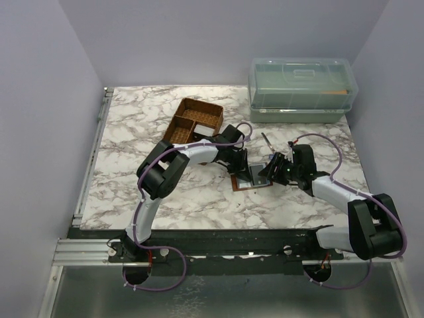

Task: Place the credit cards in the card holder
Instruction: Insert the credit card into the card holder.

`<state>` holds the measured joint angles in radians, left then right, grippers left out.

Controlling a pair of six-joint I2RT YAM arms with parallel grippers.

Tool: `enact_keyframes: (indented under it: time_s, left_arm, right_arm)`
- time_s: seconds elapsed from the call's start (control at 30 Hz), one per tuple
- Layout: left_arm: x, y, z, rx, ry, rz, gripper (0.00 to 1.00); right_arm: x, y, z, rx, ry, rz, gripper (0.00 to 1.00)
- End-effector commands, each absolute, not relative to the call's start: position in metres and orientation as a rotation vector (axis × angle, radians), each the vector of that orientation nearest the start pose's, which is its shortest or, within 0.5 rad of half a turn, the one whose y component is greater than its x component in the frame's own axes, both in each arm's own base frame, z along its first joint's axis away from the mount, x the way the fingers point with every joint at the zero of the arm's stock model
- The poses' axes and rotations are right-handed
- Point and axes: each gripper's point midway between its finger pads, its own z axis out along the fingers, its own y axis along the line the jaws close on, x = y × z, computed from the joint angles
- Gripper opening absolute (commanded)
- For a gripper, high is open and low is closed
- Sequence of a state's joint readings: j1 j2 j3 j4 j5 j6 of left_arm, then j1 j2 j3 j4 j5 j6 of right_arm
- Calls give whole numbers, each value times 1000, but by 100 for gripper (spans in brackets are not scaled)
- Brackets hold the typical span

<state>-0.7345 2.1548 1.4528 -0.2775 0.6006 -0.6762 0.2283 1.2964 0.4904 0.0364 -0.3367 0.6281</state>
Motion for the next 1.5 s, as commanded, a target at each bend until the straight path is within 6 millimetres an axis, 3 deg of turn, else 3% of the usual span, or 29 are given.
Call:
enact_keyframes:
  time_s: [0.0, 0.37, 0.7, 1.47]
  left_arm:
    - [277, -403, 18, 331, 2830, -1169, 3]
    - [275, -402, 14, 327, 2840, -1168, 3]
    - [278, -405, 19, 331, 2829, -1181, 3]
    - [278, -408, 25, 340, 2817, -1209, 3]
  right_arm:
    - [280, 149, 46, 303, 2407, 805, 54]
    - [277, 157, 40, 283, 2433, 863, 49]
    - [274, 168, 63, 245, 2376, 964, 34]
    - [268, 195, 70, 151, 2339, 1221, 35]
